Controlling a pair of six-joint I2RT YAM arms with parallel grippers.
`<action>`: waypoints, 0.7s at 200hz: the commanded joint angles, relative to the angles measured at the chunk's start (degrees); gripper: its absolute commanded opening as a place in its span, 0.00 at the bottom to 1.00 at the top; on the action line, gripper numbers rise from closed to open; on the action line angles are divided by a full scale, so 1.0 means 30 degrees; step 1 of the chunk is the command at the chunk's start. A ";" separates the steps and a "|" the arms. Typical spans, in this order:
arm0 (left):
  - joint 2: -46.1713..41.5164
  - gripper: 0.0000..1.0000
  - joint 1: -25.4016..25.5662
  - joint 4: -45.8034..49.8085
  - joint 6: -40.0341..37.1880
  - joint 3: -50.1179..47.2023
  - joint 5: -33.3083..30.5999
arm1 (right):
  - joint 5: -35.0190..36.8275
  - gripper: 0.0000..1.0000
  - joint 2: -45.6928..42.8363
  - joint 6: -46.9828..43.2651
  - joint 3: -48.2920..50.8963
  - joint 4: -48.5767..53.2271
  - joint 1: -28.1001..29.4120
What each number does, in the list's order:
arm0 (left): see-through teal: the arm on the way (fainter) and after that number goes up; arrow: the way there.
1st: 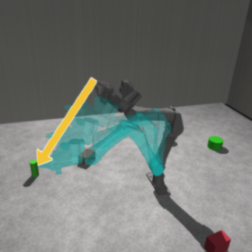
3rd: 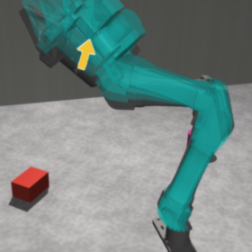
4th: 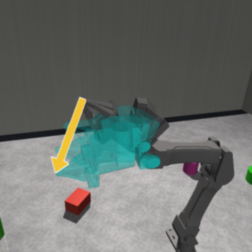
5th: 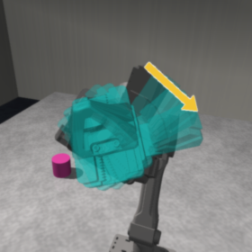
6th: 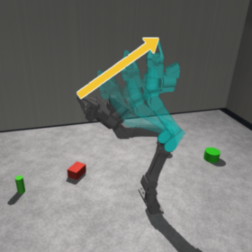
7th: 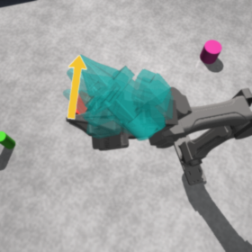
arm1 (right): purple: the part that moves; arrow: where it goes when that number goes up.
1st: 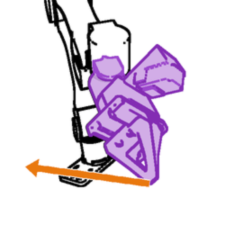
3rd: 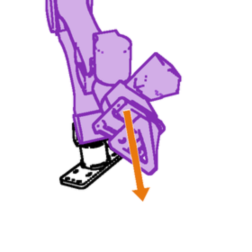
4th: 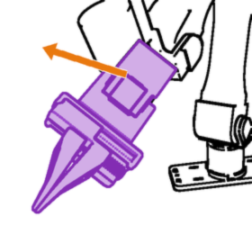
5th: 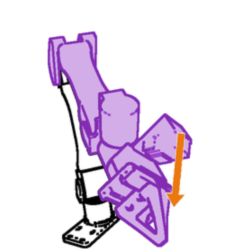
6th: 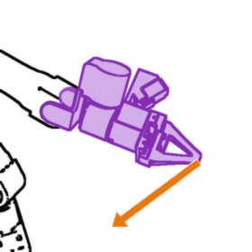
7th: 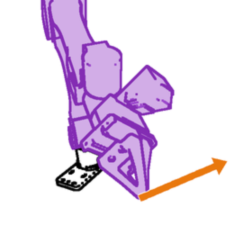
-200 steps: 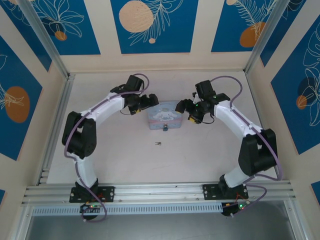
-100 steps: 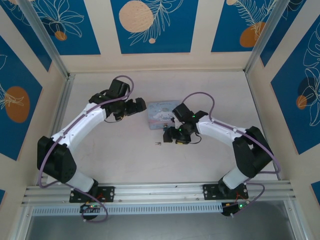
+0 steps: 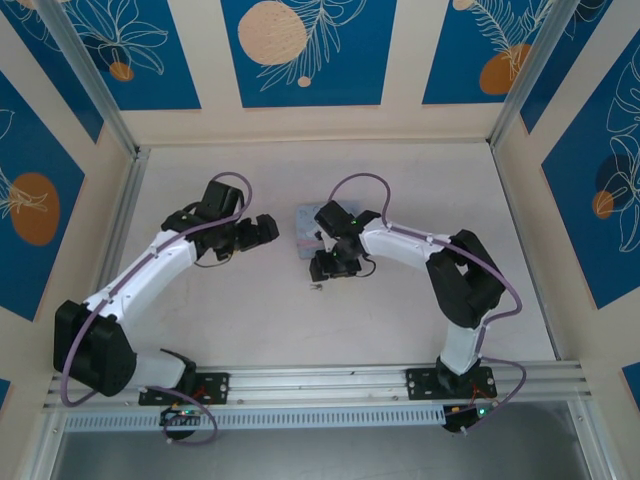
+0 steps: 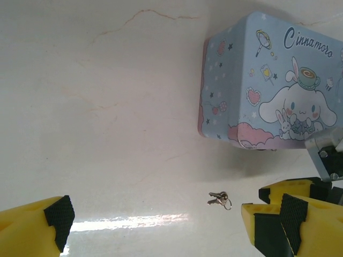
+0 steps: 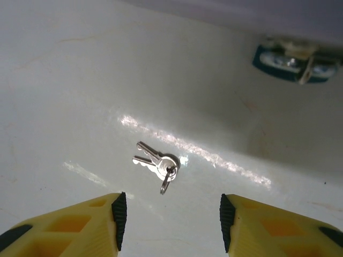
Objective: Unlock a padlock with a key
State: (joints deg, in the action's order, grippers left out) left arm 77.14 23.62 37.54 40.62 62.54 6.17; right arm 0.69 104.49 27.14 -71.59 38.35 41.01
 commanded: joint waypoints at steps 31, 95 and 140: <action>-0.0470 1.00 -0.0277 -0.0516 0.0339 -0.0227 0.0328 | -0.0230 0.48 0.1504 -0.0955 -0.1078 0.0906 0.0265; -0.0246 1.00 -0.0333 -0.1492 0.1058 -0.0896 0.1009 | -0.0230 0.44 0.2786 -0.0724 -0.1693 0.0879 0.0621; 0.0024 1.00 -0.0343 -0.1791 0.1167 -0.1104 0.1278 | 0.1282 0.43 0.1045 0.0131 -0.0709 0.0280 0.0975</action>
State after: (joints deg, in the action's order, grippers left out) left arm 76.99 23.22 33.34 43.24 59.53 8.51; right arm 2.37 110.65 25.30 -76.23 37.87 42.87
